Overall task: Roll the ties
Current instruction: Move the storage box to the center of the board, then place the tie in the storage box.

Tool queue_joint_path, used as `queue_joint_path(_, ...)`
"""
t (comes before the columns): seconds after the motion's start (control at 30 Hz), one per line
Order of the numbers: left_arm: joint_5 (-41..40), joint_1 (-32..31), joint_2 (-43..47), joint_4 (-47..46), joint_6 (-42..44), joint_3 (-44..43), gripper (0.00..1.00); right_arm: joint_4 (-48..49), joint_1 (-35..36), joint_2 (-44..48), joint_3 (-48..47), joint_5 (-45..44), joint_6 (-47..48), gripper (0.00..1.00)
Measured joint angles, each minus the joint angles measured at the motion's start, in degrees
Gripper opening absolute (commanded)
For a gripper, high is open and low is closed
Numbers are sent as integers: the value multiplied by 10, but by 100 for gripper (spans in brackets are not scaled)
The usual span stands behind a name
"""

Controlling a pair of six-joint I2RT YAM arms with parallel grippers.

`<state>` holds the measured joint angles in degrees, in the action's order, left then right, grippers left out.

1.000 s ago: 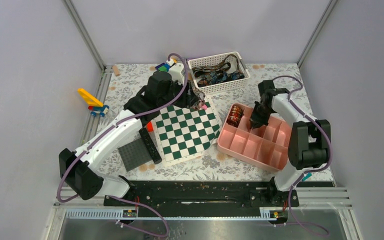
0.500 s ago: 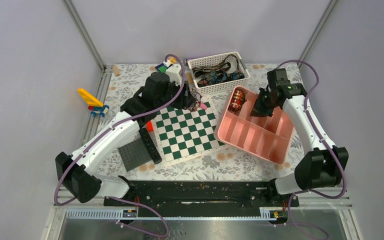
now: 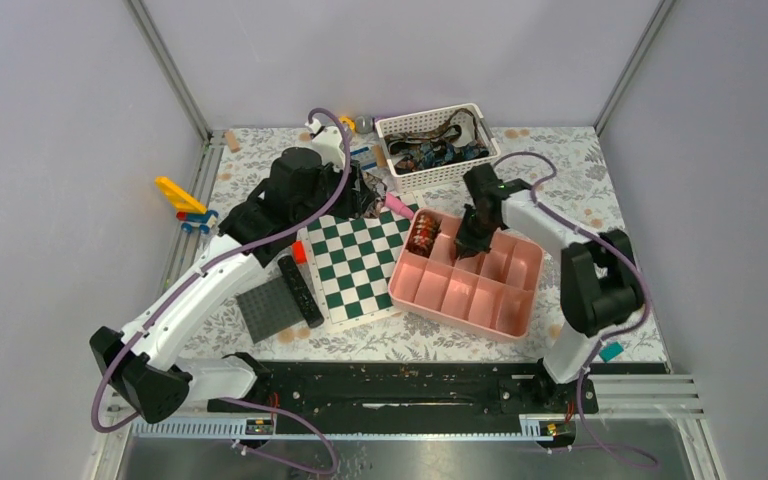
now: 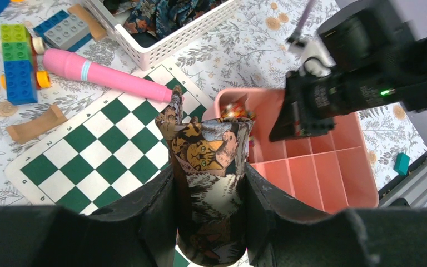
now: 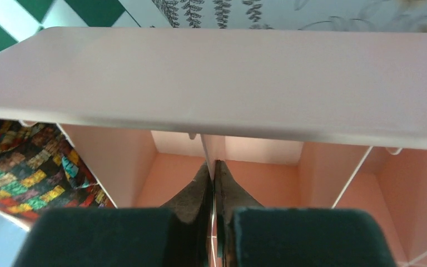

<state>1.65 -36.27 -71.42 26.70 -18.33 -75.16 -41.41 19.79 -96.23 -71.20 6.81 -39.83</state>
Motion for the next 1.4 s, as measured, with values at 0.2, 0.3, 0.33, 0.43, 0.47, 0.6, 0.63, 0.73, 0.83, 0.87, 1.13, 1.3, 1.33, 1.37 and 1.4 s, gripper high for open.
queue_joint_path(0.2, -17, 0, 13, 8, 4, 0, 40, 37, 35, -73, -3, 6, -19, 46)
queue_joint_path(0.3, -18, 0, 13, 10, 5, 3, 40, 55, 35, -62, -6, 13, -25, 54)
queue_joint_path(0.33, -18, 0, 13, 13, 5, 3, 40, 60, 35, -52, -7, 14, -24, 55)
queue_joint_path(0.43, -16, 0, 13, 24, 5, 3, 40, 58, 33, -4, -19, 12, -21, 55)
queue_joint_path(0.47, -14, 0, 12, 26, 5, 3, 40, 57, 32, 19, -23, 11, -21, 54)
queue_joint_path(0.6, -9, -9, -3, 36, 3, -8, 39, 59, 7, 152, -30, -1, -20, 53)
queue_joint_path(0.63, -8, -13, -10, 36, 2, -13, 40, 57, -7, 189, -30, -2, -20, 53)
queue_joint_path(0.73, -4, -33, -37, 36, -2, -34, 39, 44, -53, 273, -34, -2, -18, 53)
queue_joint_path(0.83, 0, -60, -64, 36, -7, -54, 39, 23, -75, 316, -34, -1, -12, 53)
queue_joint_path(0.87, 2, -70, -73, 36, -9, -59, 39, 18, -79, 326, -31, -1, -11, 53)
queue_joint_path(1.13, 39, -123, -140, 8, -47, -78, 39, -21, -103, 397, 3, -2, -10, 54)
queue_joint_path(1.3, 67, -145, -199, -18, -63, -111, 39, -21, -106, 435, 3, -3, -9, 54)
queue_joint_path(1.33, 73, -148, -208, -23, -66, -114, 39, -21, -106, 439, 3, -3, -9, 54)
queue_joint_path(1.37, 80, -151, -219, -29, -70, -117, 39, -21, -106, 440, 3, -4, -7, 54)
queue_joint_path(1.4, 86, -154, -228, -32, -73, -120, 39, -21, -106, 441, 3, -5, -6, 54)
